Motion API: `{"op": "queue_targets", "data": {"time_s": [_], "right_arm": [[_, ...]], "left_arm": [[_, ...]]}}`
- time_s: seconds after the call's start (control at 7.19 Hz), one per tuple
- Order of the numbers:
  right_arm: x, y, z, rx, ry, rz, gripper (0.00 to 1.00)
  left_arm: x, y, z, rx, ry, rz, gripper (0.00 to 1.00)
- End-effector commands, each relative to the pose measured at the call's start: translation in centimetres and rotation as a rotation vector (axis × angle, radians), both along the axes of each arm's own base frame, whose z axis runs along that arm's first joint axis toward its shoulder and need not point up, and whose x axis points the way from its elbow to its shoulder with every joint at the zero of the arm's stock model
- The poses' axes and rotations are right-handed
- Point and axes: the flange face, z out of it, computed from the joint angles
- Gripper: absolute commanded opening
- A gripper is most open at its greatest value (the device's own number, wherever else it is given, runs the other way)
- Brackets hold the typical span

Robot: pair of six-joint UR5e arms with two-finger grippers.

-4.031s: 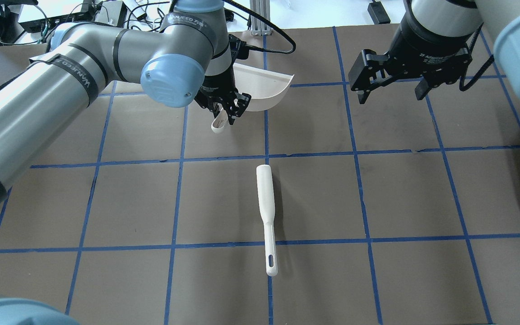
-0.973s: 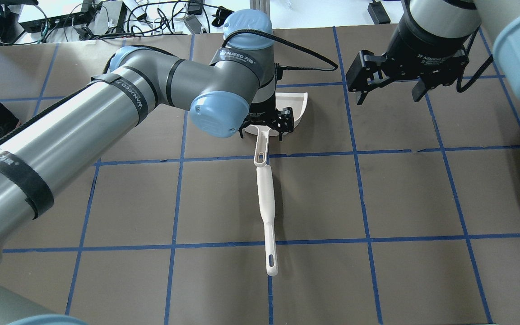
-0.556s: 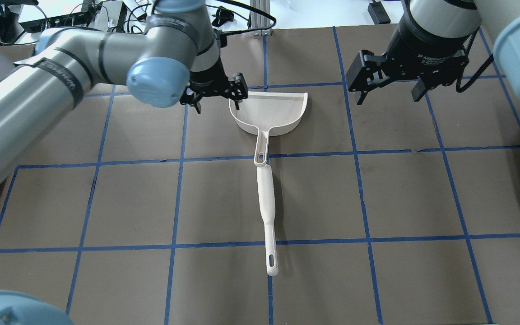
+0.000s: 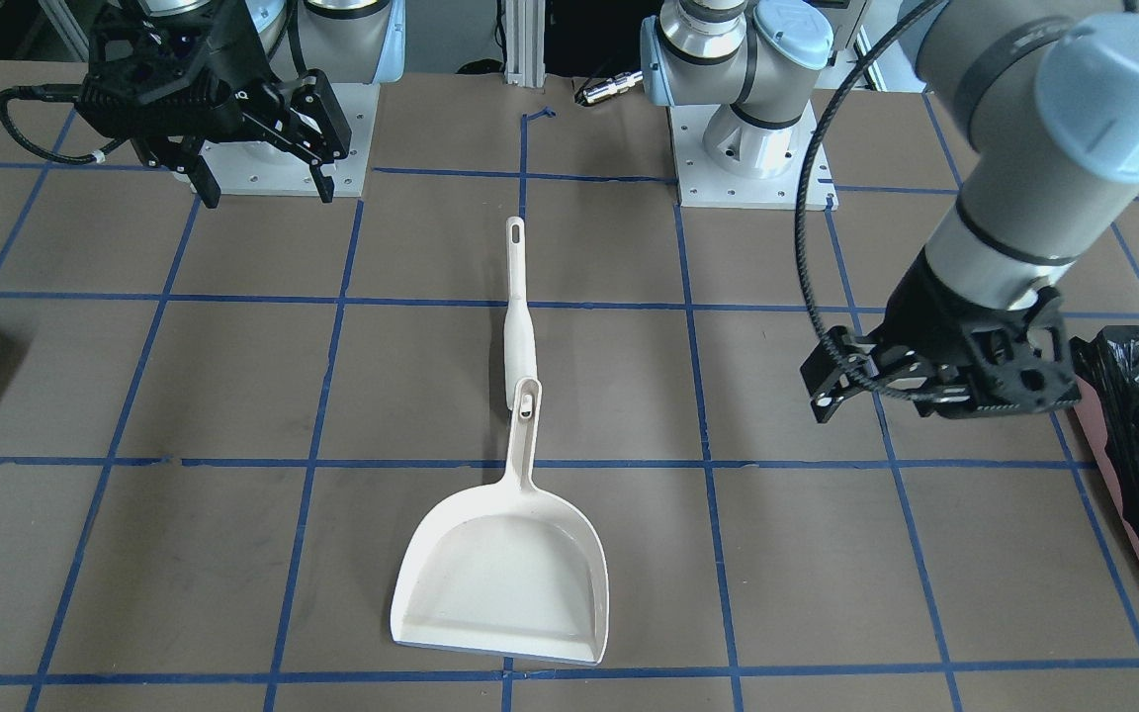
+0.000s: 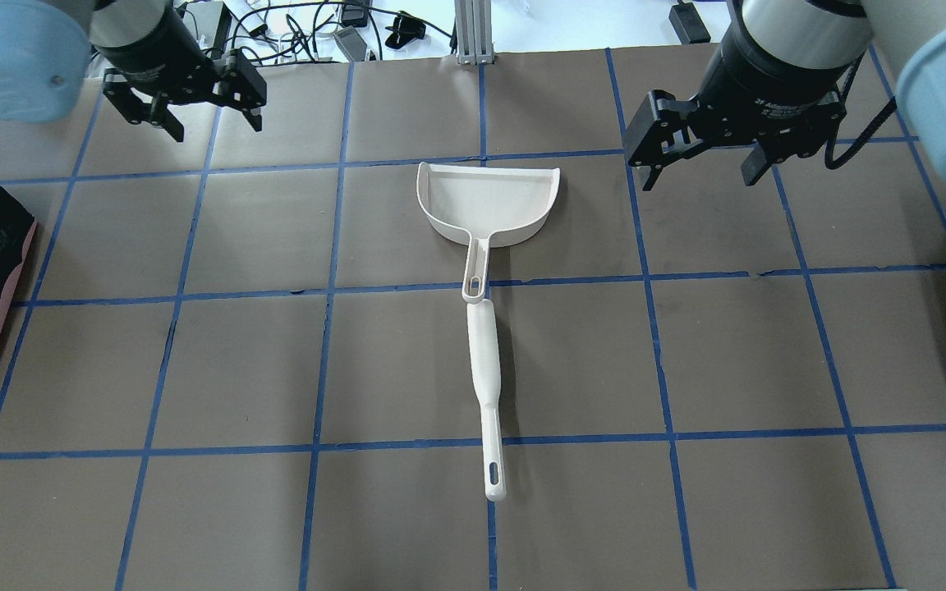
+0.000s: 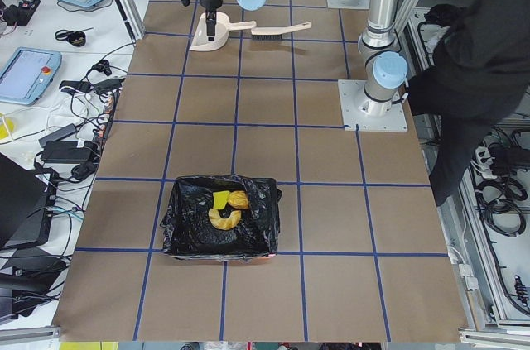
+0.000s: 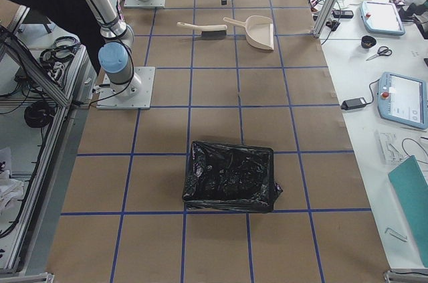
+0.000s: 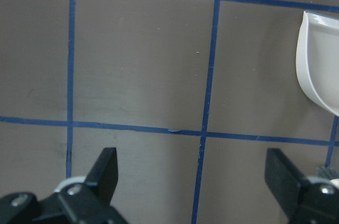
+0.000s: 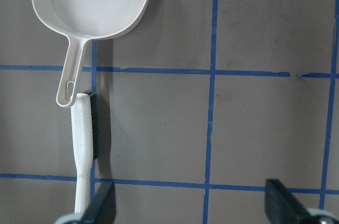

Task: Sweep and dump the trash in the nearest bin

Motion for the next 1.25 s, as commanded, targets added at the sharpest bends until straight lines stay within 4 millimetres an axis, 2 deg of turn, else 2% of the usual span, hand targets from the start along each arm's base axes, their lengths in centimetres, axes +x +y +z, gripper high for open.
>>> {"op": "queue_targets", "data": {"time_s": [0.0, 0.28, 0.42, 0.56, 0.83, 0.97, 1.11], "right_arm": [[0.0, 0.0, 0.0, 0.000, -0.001, 0.001, 1.00], [0.1, 0.1, 0.1, 0.000, -0.001, 0.001, 1.00], [0.0, 0.0, 0.0, 0.002, -0.001, 0.001, 1.00], [0.0, 0.0, 0.0, 0.002, -0.001, 0.001, 1.00], [0.0, 0.1, -0.2, 0.003, -0.003, 0.001, 1.00], [0.0, 0.1, -0.3, 0.006, -0.002, 0.001, 1.00], [0.0, 0.1, -0.3, 0.006, -0.002, 0.001, 1.00]], "left_arm": [[4.3, 2.8, 3.0, 0.002, 0.000, 0.075, 1.00], [2.5, 6.4, 3.9, 0.028, 0.005, 0.055, 1.00], [1.0, 8.5, 4.8, 0.045, 0.006, 0.019, 1.00], [-0.9, 9.5, 5.4, 0.041, 0.003, -0.018, 1.00], [-2.9, 9.3, 3.8, 0.080, -0.090, -0.151, 1.00], [-3.9, 9.7, 4.0, 0.072, -0.072, -0.166, 1.00], [-3.9, 9.5, 3.6, 0.085, -0.073, -0.167, 1.00]]}}
